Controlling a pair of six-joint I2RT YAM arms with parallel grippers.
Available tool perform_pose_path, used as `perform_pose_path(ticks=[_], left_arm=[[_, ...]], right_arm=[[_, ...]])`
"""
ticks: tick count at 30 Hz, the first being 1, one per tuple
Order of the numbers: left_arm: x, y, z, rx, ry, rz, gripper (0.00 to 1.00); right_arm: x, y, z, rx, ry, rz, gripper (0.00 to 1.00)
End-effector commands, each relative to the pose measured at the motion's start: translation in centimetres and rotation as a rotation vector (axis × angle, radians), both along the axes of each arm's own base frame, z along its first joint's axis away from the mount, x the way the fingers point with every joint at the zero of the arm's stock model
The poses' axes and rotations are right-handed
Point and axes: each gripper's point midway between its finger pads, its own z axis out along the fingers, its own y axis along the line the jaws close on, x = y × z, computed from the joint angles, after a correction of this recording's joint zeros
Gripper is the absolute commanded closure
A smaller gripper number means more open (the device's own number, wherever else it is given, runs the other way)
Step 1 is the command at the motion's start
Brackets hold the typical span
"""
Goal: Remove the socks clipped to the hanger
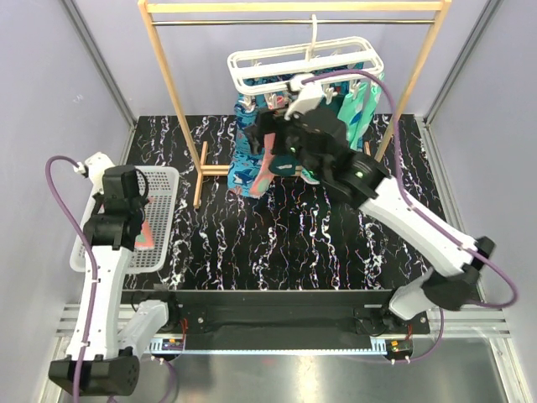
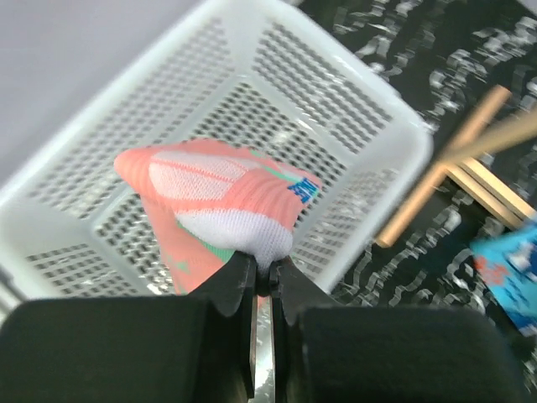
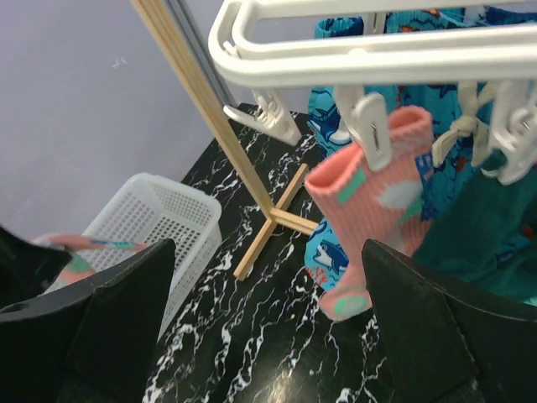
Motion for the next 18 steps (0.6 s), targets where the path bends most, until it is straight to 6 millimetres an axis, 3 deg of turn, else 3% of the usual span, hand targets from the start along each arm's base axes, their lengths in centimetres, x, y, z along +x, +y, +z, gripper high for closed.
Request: perform_pose_path(ticks=[1,3,5,6,7,9,10,11,12,16,18], left_arm=[[-0.8,3.1,-0.1,0.058,0.014,0.108,1.00],[0.1,3.3,-1.5,0.027,0.051,0.106,1.00],[0.7,3.5,-3.5,0.014,0.114,0.113,1.00],[0.9,3.6,-4.1,0.002,0.129,0.122,0.91],[1.1,3.6,-4.6,-0.009,0.149,0.120,0.82],[1.6,2.9,-5.3,-0.049,0.181,0.085,0.50],[1.7,2.6,-5.2,-0.062,0.181,0.066,0.27],[2.0,1.5,-5.0,-0.097,0.172,0.010,0.10],[2.3,1.0,-4.0,-0.098,0.153,-0.038,0.01],[3.1,-3.1,-0.4,-0.173,0.037,-0.238,0.01],[3.4,-7.2,1.8,-0.206,-0.062,-0.406,0.01]], right_arm=[[-3.4,-2.2,3.7,0.116,-0.054,0.061,0.00],[-5.0,-4.0,4.5,0.140,-0.067,0.070,0.00],[-5.9,-4.6,3.4,0.129,-0.052,0.084,0.00],[-6.7,-5.7,3.2,0.131,-0.052,0.082,0.00],[-7.1,-6.2,3.1,0.130,-0.051,0.084,0.00],[-8.2,-7.7,3.2,0.139,-0.050,0.079,0.00],[-8.3,-8.0,2.5,0.133,-0.037,0.075,0.00],[-8.6,-8.2,2.2,0.130,-0.028,0.080,0.01],[-9.2,-8.8,1.9,0.124,-0.021,0.082,0.00],[-10.0,-9.4,-1.2,0.070,0.052,0.090,0.00],[-10.2,-10.0,-2.3,0.050,0.071,0.076,0.00]])
